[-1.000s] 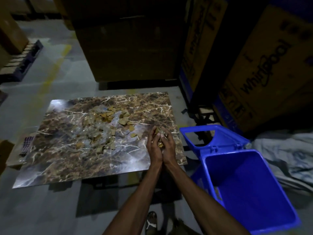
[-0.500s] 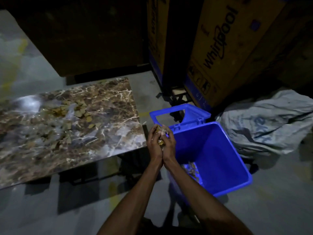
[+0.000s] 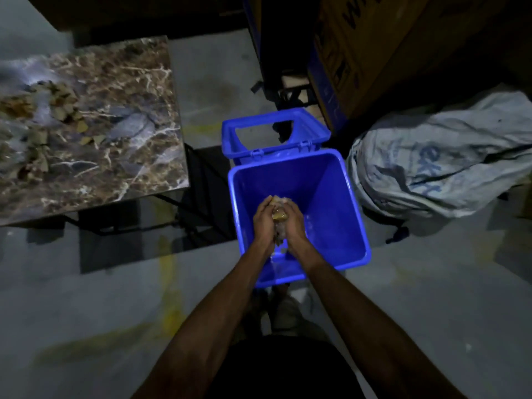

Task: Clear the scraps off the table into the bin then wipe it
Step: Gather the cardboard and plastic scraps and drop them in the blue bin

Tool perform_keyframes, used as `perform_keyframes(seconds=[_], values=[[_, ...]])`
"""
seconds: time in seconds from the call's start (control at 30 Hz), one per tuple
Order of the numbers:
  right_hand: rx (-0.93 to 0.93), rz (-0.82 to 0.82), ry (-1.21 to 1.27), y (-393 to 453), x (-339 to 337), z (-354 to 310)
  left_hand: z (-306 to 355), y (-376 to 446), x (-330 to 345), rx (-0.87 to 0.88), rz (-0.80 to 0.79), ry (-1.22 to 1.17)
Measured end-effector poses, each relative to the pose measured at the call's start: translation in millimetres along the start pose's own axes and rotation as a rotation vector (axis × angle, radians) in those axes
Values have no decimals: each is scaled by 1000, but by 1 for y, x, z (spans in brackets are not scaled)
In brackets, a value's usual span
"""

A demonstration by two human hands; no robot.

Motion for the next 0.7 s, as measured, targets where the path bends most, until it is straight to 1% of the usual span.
perform_keyframes(seconds=[0.07,0.13,0.17,0.23,0.3,0.37,0.43,0.6,0.7], values=[[112,-9,35,25,-23,47,-17,21,-3,-74,41,79],[227,26,82,36,-42,82,-36,49,-11,-130,74,131],[272,60,102,36,-49,86,-40,48,-11,-166,82,135],[323,91,105,29,-56,71,-47,50,-13,-251,86,93],[369,111,111,32,-66,77,-52,46,-14,-322,88,39],[417,94,63,36,-75,87,-52,43,-17,-331,131,53],[394,58,47,36,-78,89,-50,39,-21,-326,190,93],[427,28,119,29,-73,94,-55,40,-24,-334,213,150],[418,20,88,24,-72,89,-56,38,-20,-315,212,159]])
Point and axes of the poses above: each hand's wrist, its own y-axis towards the middle knuckle, its own x-axis out of the palm, z = x × y, the point moved 6 cm from there along y, towards the middle knuckle, and after that the axes turned 14 degrees about -x, right-handed, at the moved point
